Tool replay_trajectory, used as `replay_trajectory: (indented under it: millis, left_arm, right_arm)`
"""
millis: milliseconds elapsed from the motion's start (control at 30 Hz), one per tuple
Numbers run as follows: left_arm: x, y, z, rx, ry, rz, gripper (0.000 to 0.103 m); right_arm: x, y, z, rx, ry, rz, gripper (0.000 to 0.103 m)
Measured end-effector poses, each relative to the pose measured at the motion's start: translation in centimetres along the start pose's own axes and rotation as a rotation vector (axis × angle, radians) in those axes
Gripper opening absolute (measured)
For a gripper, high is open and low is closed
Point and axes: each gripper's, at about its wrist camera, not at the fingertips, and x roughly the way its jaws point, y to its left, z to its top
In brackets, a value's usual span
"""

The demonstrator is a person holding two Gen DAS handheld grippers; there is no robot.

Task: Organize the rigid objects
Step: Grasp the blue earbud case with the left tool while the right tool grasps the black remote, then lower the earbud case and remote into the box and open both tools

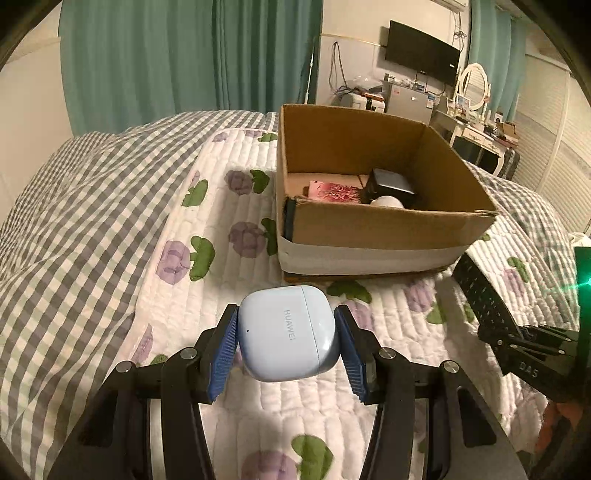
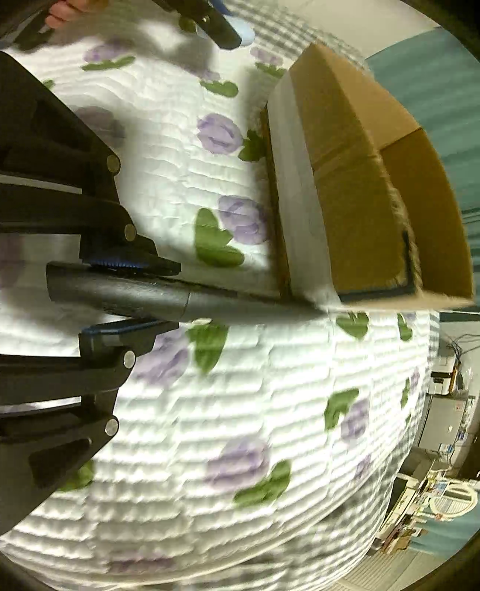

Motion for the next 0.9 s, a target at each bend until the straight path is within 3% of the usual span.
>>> replay_trajectory:
  millis: [200, 400, 633, 900]
  left_arm:
    - [-2.4, -1.0, 0.1, 0.0, -0.02, -0.007, 0.052]
    - [-4.7, -1.8, 1.4, 0.001, -0.052, -0.021, 0.052]
    - [-5.4, -3.0, 5.7, 0.023, -0.098, -0.034, 0.052]
    - [-1.5, -4.2, 10.9, 0.04, -0.103, -0.046, 0.052]
  right_arm:
    - [-4.9, -2.0, -1.7, -0.05, -0.077, 0.001, 0.019]
    - [-8.3, 0.2, -0.4, -0.102, -0.179, 0.013, 0.019]
    - [-11.9, 2.9, 4.5, -0.137, -0.296, 0.046, 0.019]
    - [-11.5, 4.3, 10.3, -0.157, -0.363, 0.088, 0.018]
